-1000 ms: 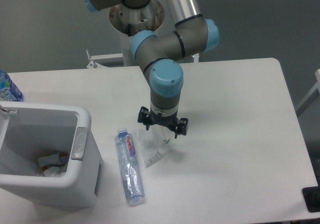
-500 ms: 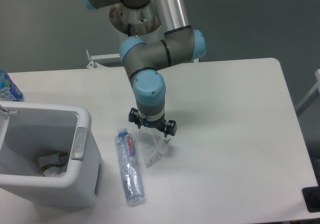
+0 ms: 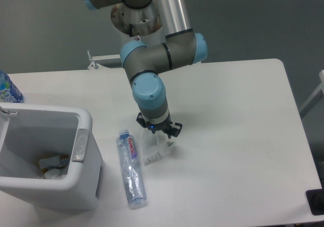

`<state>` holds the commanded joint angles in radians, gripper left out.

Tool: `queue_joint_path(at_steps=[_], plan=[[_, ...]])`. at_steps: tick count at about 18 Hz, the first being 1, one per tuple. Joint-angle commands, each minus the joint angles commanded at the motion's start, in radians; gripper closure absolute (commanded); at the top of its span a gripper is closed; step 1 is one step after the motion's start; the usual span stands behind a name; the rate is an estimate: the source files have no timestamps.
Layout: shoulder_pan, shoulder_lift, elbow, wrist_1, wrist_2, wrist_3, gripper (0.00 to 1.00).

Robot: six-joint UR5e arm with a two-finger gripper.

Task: Place the trash in the trash can
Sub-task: 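Lower the gripper and close it on the plastic wrapper, then lift the wrapper and carry it over the white trash bin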

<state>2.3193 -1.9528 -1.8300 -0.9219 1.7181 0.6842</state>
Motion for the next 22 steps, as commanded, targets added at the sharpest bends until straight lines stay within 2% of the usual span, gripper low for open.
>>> queue_joint_path(at_steps=[6, 9, 11, 13, 19, 22], plan=[[0.028, 0.017, 0.04, -0.003, -0.002, -0.006, 1.0], [0.058, 0.055, 0.051, -0.005, -0.011, -0.006, 1.0], [0.075, 0.087, 0.08, -0.005, -0.021, -0.017, 1.0], [0.092, 0.095, 0.126, -0.005, -0.055, -0.079, 1.0], [0.153, 0.107, 0.354, -0.005, -0.332, -0.412, 1.0], [0.164, 0.109, 0.426, -0.005, -0.503, -0.538, 1.0]])
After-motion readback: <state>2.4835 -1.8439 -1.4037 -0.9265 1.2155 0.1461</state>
